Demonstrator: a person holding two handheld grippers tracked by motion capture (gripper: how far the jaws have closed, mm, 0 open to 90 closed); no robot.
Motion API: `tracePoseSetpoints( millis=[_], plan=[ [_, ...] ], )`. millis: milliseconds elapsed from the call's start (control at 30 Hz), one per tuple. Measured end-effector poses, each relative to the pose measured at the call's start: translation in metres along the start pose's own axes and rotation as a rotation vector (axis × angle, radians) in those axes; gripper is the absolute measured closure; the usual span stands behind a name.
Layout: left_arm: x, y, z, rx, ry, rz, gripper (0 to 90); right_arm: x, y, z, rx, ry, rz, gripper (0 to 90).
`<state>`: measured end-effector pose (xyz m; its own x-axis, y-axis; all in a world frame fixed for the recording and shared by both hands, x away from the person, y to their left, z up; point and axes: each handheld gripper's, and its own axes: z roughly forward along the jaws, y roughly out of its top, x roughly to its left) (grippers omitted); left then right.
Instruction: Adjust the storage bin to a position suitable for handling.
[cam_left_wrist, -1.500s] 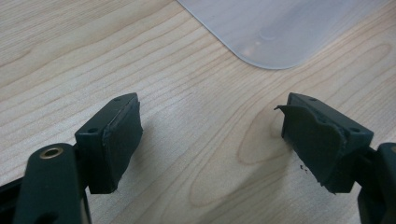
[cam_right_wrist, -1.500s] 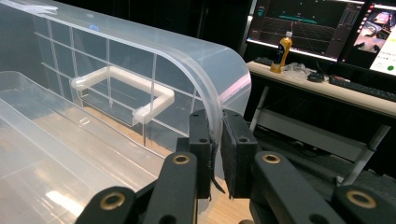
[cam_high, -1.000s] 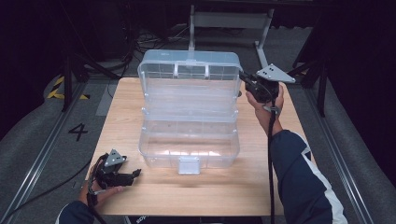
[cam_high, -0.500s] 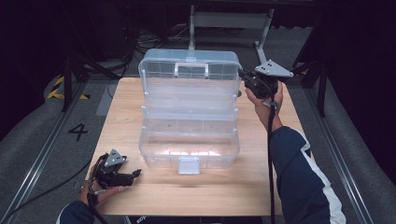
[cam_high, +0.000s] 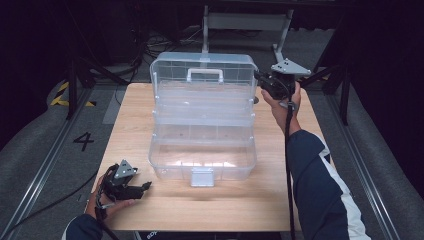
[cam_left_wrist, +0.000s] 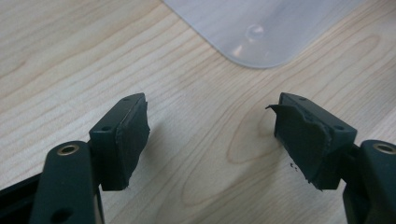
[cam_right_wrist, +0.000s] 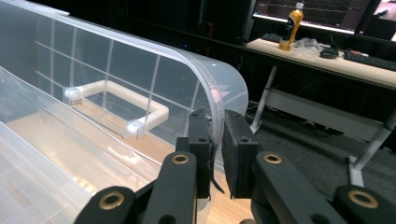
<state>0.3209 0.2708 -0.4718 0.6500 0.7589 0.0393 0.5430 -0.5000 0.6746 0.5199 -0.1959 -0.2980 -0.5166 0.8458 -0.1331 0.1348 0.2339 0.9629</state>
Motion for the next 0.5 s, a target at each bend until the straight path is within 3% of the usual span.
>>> tracePoseSetpoints(
  millis=[100,167,267,400,500],
  plan=[
    [-0.001,0.003,-0.004,-0.032,-0.004,-0.019,27.0,-0.001,-0.001,0.002,-0.004,0.001,0.015,82.9],
    [-0.001,0.003,-0.005,-0.036,-0.014,-0.009,26.9,-0.003,0.000,0.005,0.004,0.005,0.013,82.7],
    [-0.003,0.003,-0.009,-0.050,0.005,-0.005,26.6,-0.005,0.001,0.011,0.013,0.005,0.012,82.5],
    [-0.002,0.005,-0.008,-0.036,0.032,0.024,29.6,-0.009,-0.002,0.016,0.013,0.009,0.034,82.5],
    [-0.002,0.006,-0.003,-0.019,0.003,0.021,28.7,-0.010,-0.001,0.018,0.022,0.005,0.025,82.3]
  ],
)
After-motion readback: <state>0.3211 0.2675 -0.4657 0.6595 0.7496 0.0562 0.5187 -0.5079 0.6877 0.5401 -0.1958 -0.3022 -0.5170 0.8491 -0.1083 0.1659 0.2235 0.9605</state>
